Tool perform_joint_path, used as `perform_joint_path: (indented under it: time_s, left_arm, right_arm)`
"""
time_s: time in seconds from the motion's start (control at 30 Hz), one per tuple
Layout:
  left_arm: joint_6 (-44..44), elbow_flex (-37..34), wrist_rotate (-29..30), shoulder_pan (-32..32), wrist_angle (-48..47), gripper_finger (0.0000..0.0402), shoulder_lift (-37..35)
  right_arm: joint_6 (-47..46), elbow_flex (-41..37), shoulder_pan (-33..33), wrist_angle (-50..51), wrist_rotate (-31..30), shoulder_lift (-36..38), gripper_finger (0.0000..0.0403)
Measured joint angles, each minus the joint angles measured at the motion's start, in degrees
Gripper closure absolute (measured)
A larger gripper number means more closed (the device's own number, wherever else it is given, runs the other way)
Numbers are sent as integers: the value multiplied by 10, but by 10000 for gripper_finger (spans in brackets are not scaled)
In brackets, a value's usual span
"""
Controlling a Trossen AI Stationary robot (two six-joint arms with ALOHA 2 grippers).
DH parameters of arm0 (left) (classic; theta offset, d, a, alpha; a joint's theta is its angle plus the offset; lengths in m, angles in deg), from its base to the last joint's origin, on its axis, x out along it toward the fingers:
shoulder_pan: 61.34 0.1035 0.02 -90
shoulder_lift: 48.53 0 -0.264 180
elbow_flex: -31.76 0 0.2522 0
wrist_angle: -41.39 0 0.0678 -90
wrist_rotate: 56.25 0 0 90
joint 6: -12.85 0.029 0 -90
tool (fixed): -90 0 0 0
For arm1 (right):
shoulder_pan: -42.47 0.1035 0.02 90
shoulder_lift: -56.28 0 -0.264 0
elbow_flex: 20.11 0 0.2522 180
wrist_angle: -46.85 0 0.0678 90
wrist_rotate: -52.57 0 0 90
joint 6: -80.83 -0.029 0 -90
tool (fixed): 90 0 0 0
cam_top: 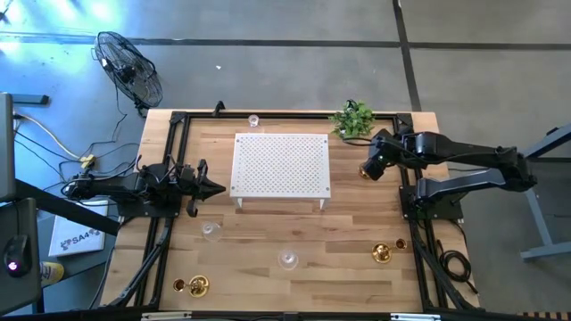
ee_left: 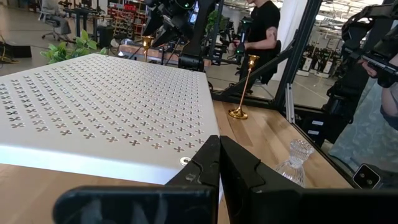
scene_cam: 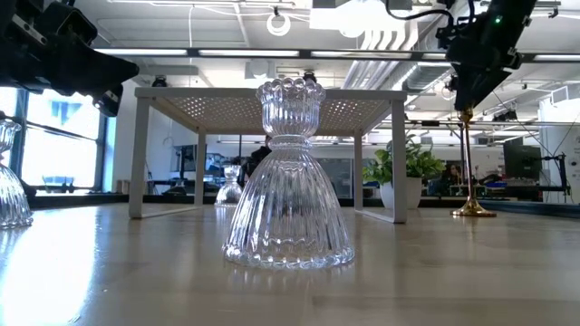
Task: Pick & Place candle stick holders
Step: Put the top right gold candle holder on the shelf
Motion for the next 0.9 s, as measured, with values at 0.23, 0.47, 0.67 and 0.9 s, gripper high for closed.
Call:
perform_joint_path:
  time_s: [0.23,0.47,0.67,0.9]
  left_arm:
    - [0,0,0,0,0,401,0]
    - [0,0,0,0,0,401,0]
    - [0,0,0,0,0,401,0]
    - [0,0,0,0,0,401,0]
  right_arm:
    - [1,0,0,3,-5,-3,128]
    - [-3,0,0,6,-6,-3,128]
    - [-4,0,0,6,-6,-3,128]
    - [-4,0,0,5,0,-3,128]
